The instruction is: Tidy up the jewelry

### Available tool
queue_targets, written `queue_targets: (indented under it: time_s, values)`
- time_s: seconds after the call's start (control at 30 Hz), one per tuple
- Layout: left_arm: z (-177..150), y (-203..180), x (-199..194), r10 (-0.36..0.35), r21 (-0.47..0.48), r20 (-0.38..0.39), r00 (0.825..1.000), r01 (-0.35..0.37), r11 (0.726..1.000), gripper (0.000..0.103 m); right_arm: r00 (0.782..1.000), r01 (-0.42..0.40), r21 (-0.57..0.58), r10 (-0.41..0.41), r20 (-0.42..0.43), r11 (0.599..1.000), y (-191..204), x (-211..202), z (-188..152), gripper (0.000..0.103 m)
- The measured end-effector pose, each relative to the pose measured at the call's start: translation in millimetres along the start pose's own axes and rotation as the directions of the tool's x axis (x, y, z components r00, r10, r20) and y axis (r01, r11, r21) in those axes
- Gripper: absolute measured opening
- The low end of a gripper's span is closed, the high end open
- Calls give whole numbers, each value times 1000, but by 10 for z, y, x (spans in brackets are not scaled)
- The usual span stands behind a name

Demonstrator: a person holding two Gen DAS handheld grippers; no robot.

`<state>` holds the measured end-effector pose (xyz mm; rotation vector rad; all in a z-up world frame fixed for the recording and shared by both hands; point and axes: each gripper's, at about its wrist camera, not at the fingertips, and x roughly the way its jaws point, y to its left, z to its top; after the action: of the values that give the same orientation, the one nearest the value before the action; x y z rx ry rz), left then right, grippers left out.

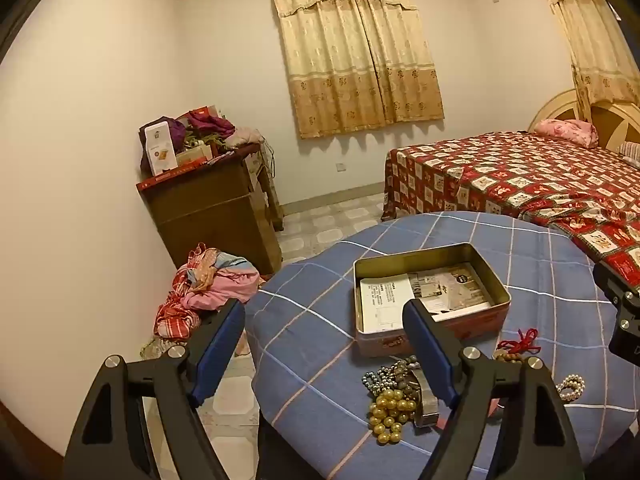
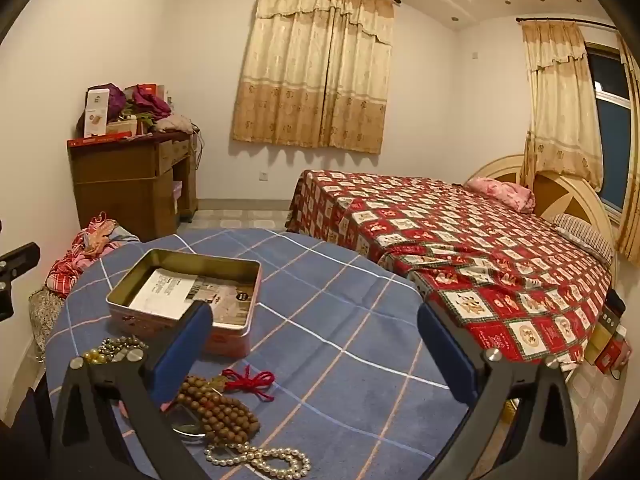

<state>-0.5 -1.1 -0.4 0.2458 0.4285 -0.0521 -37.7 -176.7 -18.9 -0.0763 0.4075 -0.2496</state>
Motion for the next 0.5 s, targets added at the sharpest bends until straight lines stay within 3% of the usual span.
queue_targets:
  time_s: [0.23, 0.5]
  values:
    - [4, -107, -41, -11, -7, -13, 1000, 11, 1000, 81, 1000, 1, -8, -1, -2, 1000, 4, 15, -15, 103]
    - [-17, 47, 22, -31, -28, -21, 999, 30, 999, 81, 1000, -2, -10, 2, -3, 1000, 15, 45, -67, 103]
